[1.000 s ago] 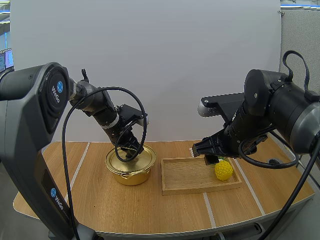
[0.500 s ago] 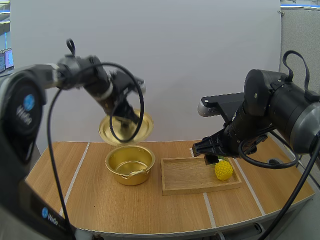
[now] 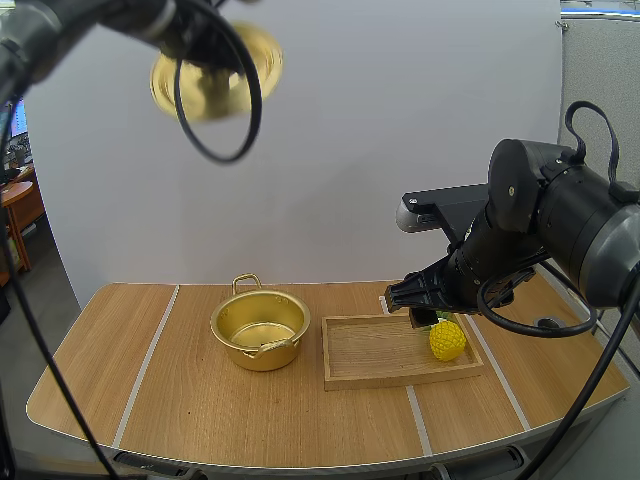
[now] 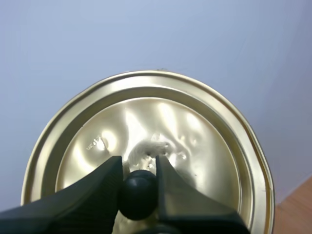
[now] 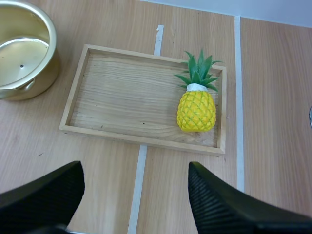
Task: Open the pot, put the pineapple inside, and close it
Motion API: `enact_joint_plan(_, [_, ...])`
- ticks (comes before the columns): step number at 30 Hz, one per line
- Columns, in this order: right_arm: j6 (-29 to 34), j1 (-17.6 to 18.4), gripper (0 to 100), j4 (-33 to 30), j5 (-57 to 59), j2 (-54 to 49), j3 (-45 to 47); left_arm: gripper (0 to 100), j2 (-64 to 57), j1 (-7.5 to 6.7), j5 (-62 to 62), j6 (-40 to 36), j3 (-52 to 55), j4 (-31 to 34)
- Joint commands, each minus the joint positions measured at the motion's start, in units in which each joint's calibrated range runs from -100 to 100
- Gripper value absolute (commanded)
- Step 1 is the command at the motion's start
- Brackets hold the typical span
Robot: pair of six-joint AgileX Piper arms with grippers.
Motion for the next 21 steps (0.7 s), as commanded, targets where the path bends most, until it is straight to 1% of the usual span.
enact_joint_plan(1, [0.05, -0.15, 100, -0.39, -2.08, -0.30, -0.16, 0, -0.39, -0.07, -0.54, -2.89, -5.75, 0.79])
enact_joint_plan(4, [1.89, -0.15, 100, -2.04, -4.98, -0.19, -0.16, 0, -0.39, -0.07, -0.54, -3.66, -9.25, 0.79])
enact_joint_plan(9, [7.29, -0.15, 100, -8.26, -10.45, 2.39, -0.16, 0, -0.39, -0.07, -0.88, -3.66, -12.12, 0.90])
enact_joint_plan(15, [8.08, -0.15, 100, -9.17, -14.98, 9.68, -0.16, 0, -0.39, -0.07, -8.13, -3.66, -12.42, 1.90])
enact_joint_plan(18, [8.21, -1.03, 100, -9.17, -18.30, 13.11, -0.16, 0, -0.39, -0.07, -11.68, -3.66, -12.42, 2.10])
enact_joint_plan(21, [8.21, -2.69, 100, -9.17, -21.94, 16.50, -0.16, 0, -0.39, -0.07, -11.95, -3.66, -12.42, 2.10])
